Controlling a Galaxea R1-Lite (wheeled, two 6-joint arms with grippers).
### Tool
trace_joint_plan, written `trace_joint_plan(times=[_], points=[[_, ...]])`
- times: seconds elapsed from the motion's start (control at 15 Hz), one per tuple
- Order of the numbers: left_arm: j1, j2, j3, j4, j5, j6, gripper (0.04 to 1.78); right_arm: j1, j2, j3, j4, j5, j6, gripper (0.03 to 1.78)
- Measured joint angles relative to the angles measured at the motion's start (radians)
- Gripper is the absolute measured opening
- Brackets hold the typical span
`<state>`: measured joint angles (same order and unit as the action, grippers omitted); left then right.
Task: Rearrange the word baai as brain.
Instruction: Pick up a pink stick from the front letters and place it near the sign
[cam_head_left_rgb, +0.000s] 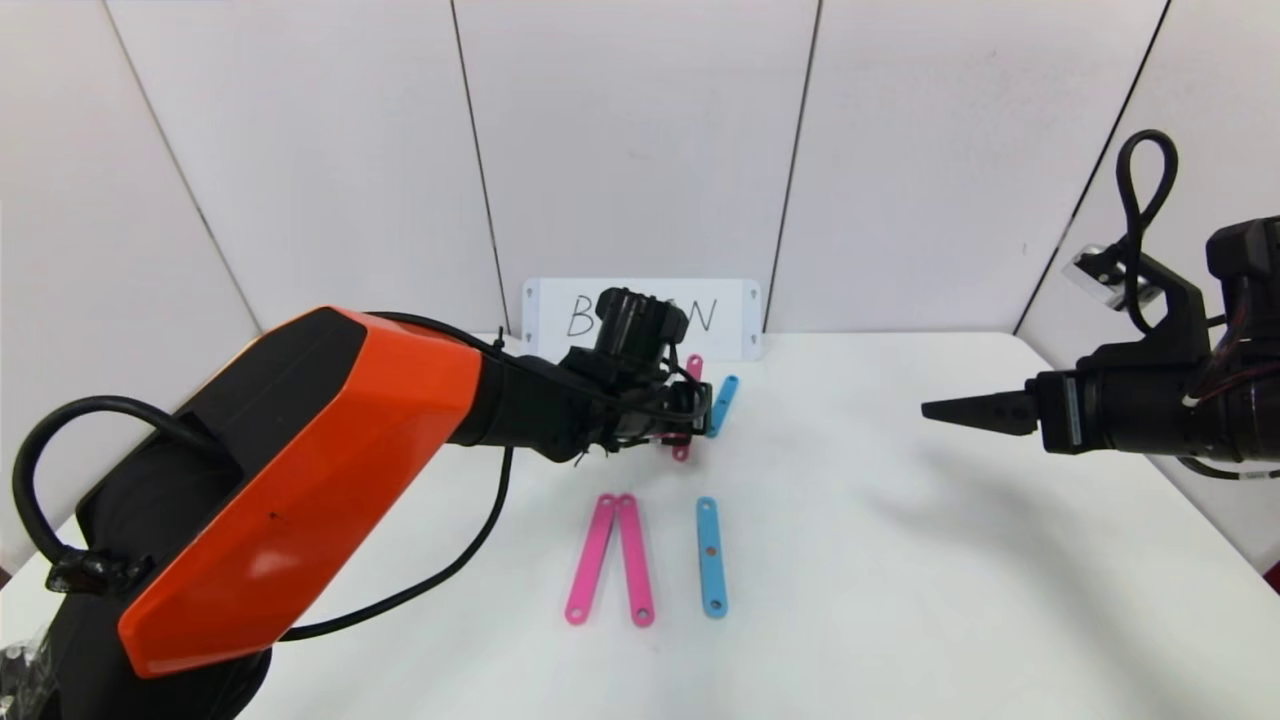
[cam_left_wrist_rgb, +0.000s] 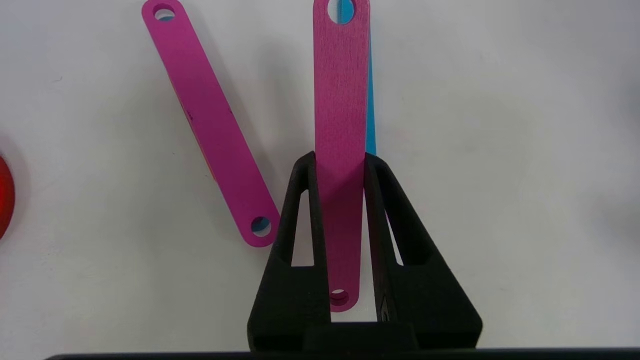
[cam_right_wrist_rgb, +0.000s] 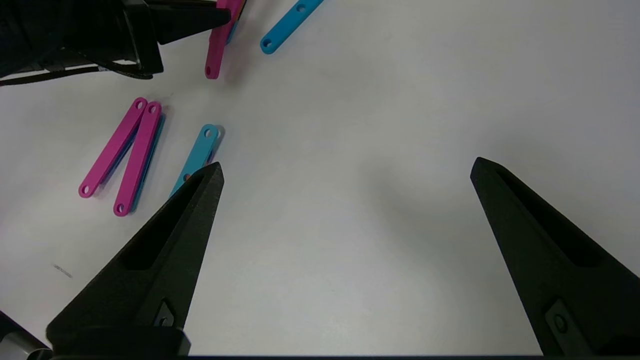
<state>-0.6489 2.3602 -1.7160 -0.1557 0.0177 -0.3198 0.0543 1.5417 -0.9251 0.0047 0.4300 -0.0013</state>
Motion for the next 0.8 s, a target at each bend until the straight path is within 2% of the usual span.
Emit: trace_joint_plan(times=[0.8], points=[[-0.007,0.057,-0.037,0.001,0.041,-0.001,0.27,0.0,-0.002,0.006,-0.001,0.001,0.0,1.73]])
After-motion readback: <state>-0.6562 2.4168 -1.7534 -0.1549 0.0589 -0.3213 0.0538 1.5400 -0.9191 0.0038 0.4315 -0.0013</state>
